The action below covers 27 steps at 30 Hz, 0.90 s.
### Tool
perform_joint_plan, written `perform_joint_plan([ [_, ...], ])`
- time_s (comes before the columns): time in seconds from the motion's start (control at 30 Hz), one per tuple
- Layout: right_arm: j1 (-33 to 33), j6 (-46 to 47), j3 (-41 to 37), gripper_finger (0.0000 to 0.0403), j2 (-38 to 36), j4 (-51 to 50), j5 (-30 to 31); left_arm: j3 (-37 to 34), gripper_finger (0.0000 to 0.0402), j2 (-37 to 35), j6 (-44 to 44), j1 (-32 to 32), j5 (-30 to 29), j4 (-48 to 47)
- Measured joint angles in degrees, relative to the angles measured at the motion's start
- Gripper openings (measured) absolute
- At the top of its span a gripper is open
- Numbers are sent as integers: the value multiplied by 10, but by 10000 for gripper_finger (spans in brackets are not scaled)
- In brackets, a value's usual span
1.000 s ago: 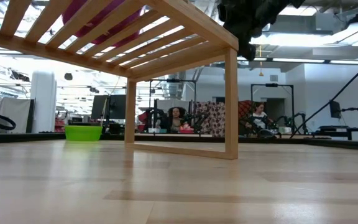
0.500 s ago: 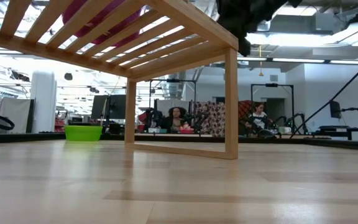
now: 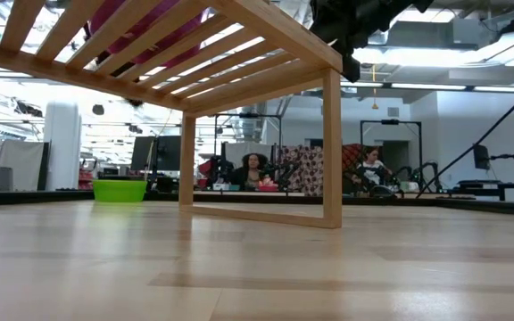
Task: Place and stack bowls onto a shelf
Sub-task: Stack the small green bowl on the shelf on top of the small yellow bowl on the shelf
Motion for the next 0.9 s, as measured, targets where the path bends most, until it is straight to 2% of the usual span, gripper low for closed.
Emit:
perform_joint_plan([
  [0.1, 0, 3, 0, 225, 0, 0, 0, 0, 86, 52, 22, 39, 28, -19],
  [0.27, 0, 15, 0, 225, 0, 0, 0, 0, 148, 123, 68, 58, 25, -34],
  [0.4, 0, 15, 0, 225, 0, 0, 0, -7, 180, 151, 83, 60, 4, -5],
  [0.5, 0, 15, 0, 225, 0, 0, 0, -53, 188, 134, 49, 60, 5, 72],
  [0.63, 0, 16, 0, 225, 0, 0, 2, -148, 189, 85, 14, 59, 4, 161],
  [0.77, 0, 16, 0, 225, 0, 1, 15, -220, 190, 57, 29, 71, -32, 197],
  [0.9, -1, 18, 0, 225, 0, 4, 18, -251, 190, 58, 52, 97, -56, 257],
])
